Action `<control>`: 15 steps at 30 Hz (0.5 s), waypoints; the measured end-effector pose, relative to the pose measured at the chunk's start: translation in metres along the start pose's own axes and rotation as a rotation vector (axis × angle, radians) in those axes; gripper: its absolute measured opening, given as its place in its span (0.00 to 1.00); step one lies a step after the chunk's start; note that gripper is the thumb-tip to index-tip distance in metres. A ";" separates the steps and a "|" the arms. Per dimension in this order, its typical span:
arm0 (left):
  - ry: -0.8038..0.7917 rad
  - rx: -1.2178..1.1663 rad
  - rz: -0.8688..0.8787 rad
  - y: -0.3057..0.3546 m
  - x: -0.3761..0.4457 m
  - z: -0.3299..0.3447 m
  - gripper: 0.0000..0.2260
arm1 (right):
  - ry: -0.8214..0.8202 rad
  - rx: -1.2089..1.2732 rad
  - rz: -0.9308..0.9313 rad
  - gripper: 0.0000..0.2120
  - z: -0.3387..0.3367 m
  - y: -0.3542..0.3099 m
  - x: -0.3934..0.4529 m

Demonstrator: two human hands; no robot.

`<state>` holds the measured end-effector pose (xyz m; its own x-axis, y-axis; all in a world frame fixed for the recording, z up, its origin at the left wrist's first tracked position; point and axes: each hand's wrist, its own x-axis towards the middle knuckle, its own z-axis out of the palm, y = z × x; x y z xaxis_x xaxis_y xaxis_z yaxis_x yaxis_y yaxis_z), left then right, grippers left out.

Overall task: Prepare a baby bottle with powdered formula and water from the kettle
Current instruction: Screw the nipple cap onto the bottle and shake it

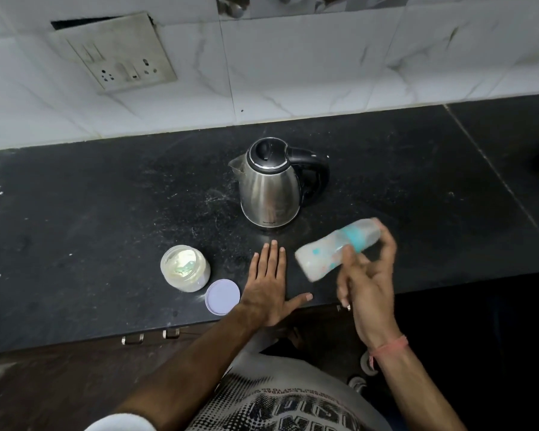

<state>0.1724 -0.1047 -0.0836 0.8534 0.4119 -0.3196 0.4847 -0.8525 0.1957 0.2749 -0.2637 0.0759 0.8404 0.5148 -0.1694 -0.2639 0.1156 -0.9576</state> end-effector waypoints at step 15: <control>0.017 0.003 -0.007 0.001 0.000 0.003 0.58 | -0.057 -0.049 0.020 0.30 0.002 0.006 -0.006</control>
<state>0.1723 -0.1065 -0.0858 0.8530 0.4237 -0.3049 0.4905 -0.8503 0.1908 0.2672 -0.2649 0.0721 0.8063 0.5647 -0.1762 -0.2556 0.0639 -0.9647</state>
